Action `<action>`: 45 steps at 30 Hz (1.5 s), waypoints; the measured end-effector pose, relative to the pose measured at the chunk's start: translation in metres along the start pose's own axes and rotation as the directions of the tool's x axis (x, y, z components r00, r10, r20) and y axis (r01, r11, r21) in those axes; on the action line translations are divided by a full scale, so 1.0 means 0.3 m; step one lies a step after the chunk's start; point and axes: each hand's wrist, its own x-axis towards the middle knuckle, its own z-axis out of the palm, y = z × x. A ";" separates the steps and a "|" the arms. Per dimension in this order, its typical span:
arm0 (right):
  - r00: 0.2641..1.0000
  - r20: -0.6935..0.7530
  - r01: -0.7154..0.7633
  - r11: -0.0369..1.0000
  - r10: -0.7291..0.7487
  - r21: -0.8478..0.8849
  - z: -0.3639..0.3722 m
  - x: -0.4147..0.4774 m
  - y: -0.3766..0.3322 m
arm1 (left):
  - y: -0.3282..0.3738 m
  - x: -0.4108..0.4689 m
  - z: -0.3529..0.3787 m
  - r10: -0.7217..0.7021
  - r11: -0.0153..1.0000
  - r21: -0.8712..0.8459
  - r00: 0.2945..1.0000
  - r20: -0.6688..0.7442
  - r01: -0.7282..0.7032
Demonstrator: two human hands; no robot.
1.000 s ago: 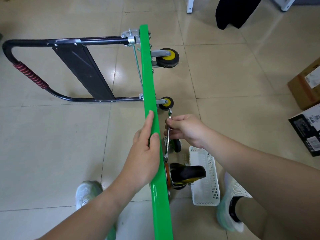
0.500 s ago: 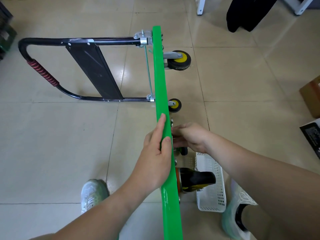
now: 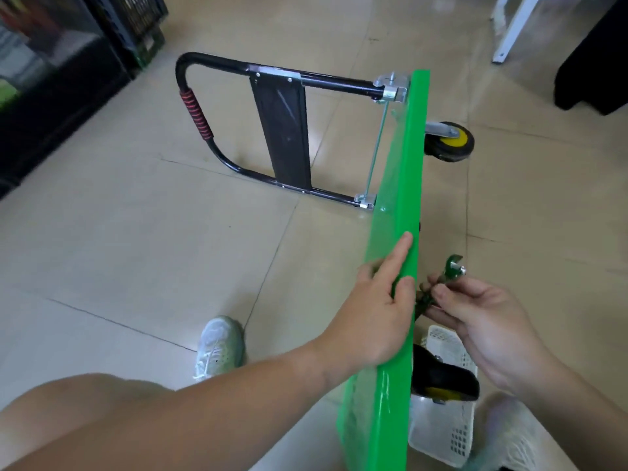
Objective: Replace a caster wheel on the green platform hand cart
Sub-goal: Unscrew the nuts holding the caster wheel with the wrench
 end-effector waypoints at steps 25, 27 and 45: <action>0.995 -0.069 0.064 0.997 -0.068 -0.048 0.029 0.040 -0.075 | -0.019 0.012 -0.019 0.054 0.998 0.027 0.998 -0.045 -0.053; 0.995 -0.085 0.042 0.998 -0.047 -0.056 0.023 0.060 -0.081 | -0.020 0.023 -0.021 0.048 0.999 0.025 0.998 -0.047 -0.047; 0.886 -0.463 -0.113 0.982 0.030 -0.152 -0.213 0.071 -0.184 | 0.021 0.097 -0.021 0.006 0.999 -0.041 1.000 -0.026 -0.007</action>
